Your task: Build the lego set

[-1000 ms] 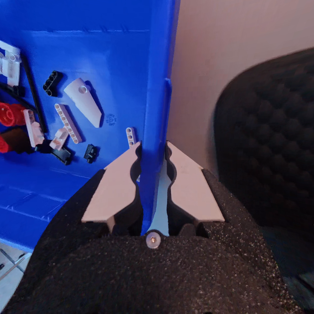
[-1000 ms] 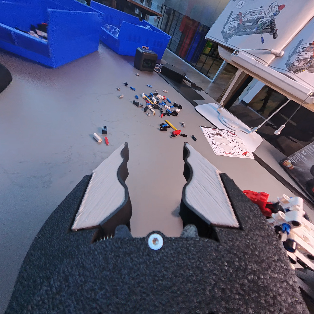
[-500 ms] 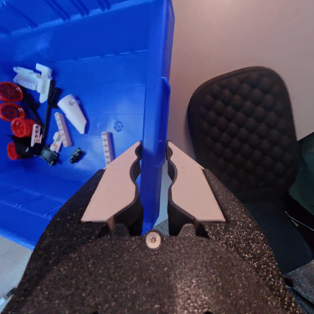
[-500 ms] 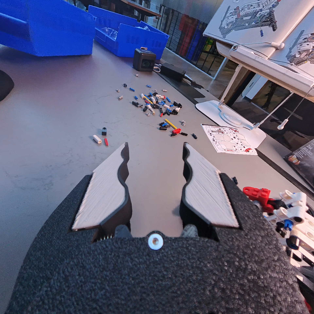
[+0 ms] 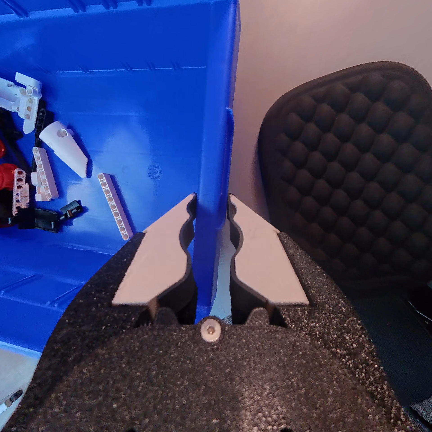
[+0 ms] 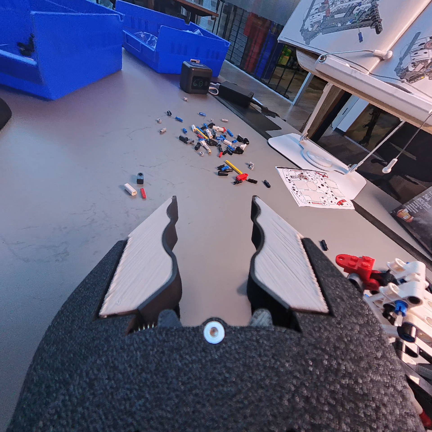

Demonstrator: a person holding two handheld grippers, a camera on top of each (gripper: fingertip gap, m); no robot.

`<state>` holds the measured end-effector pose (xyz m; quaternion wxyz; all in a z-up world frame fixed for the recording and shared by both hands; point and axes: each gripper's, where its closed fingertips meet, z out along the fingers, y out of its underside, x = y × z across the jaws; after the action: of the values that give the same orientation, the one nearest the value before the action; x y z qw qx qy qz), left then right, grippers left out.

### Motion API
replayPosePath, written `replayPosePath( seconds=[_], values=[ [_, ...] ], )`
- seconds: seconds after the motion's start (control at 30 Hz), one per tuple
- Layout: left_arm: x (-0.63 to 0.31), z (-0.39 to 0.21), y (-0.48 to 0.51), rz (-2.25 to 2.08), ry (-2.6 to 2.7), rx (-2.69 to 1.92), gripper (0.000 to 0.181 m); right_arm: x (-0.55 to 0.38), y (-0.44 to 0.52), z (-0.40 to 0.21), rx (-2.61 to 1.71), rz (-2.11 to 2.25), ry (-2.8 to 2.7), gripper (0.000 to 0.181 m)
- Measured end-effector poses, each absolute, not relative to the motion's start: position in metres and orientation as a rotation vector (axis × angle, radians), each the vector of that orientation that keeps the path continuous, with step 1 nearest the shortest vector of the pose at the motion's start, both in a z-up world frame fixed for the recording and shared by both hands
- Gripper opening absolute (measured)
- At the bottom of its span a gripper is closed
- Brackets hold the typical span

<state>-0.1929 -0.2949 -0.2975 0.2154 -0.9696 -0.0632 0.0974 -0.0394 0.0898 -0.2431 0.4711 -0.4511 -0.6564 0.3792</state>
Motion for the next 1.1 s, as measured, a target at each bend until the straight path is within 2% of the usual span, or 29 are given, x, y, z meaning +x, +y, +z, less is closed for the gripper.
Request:
replayPosePath(
  seconds=[0.4, 0.57, 0.7, 0.8, 0.93, 1.1],
  values=[
    [-0.25, -0.3, -0.292, 0.492, -0.249, -2.628, 0.028, -0.038, 0.09, -0.242, -1.103, 0.916, -1.603, 0.063],
    [-0.233, -0.251, -0.261, 0.316, -0.337, -2.302, 0.036, -0.038, 0.089, -0.242, -1.102, 0.925, -1.603, 0.063],
    [-0.19, -0.2, -0.19, 0.003, -0.262, -1.918, 0.04, -0.04, 0.085, -0.244, -1.093, 0.93, -1.622, 0.063],
    [-0.178, -0.194, -0.132, -0.096, -0.204, -1.823, 0.044, -0.039, 0.082, -0.243, -1.081, 0.931, -1.628, 0.063],
    [-0.19, -0.206, -0.057, -0.126, -0.185, -1.845, 0.038, -0.036, 0.084, -0.239, -1.068, 0.919, -1.616, 0.063],
    [-0.247, -0.244, 0.008, 0.053, -0.225, -2.03, 0.018, -0.034, 0.091, -0.235, -1.058, 0.902, -1.6, 0.063]
  ],
)
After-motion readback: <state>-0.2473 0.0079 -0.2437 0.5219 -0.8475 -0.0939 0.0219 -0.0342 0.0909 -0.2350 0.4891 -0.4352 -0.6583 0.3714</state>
